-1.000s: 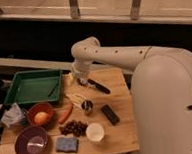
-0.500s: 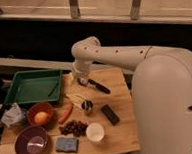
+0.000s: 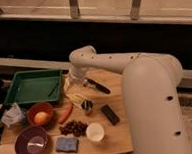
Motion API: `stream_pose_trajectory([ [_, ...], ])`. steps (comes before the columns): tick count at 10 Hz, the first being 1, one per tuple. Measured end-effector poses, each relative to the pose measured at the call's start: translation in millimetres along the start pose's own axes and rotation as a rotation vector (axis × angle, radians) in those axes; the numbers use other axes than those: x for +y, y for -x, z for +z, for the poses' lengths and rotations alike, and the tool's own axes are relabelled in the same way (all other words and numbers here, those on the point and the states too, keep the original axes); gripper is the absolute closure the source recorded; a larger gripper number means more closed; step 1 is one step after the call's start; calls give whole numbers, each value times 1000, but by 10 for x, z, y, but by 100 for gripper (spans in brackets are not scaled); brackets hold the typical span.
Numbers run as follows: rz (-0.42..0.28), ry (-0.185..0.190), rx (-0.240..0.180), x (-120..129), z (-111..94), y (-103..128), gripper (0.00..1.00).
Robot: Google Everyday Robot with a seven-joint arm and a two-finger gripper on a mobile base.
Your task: Place banana in metal cup
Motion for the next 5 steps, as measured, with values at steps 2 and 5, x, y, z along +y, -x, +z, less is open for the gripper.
stream_pose_trajectory([
  [2, -13, -5, 48, -20, 197, -1, 35],
  [5, -36, -54, 130, -143, 446, -21, 35],
])
